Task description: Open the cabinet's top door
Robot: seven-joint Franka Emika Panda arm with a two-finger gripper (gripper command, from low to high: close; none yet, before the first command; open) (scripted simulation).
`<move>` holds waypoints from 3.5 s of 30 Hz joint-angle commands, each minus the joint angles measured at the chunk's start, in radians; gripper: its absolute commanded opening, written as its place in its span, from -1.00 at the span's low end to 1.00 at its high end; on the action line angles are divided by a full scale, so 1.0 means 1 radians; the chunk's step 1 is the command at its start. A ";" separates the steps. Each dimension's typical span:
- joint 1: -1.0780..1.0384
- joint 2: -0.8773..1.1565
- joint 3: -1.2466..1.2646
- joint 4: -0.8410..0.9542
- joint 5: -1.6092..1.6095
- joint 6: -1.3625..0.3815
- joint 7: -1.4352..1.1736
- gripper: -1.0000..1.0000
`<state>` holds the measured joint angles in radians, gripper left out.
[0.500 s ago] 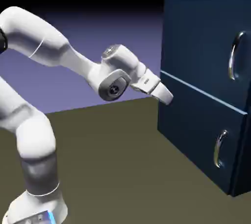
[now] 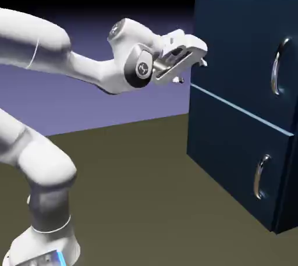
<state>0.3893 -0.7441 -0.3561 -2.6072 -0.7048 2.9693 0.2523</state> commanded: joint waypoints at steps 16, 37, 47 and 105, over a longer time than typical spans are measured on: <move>0.373 -0.172 -0.352 0.200 -0.696 -0.067 -0.483 0.00; 0.861 -0.398 -0.813 0.463 -1.609 -0.155 -1.116 0.00; 1.109 -0.426 -0.964 0.662 -1.775 -0.168 -1.248 0.00; -0.251 -0.239 0.186 -0.124 -1.304 -0.394 -0.694 -1.00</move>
<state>0.1383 -0.9831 -0.1704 -2.7311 -2.0063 2.5745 -0.4416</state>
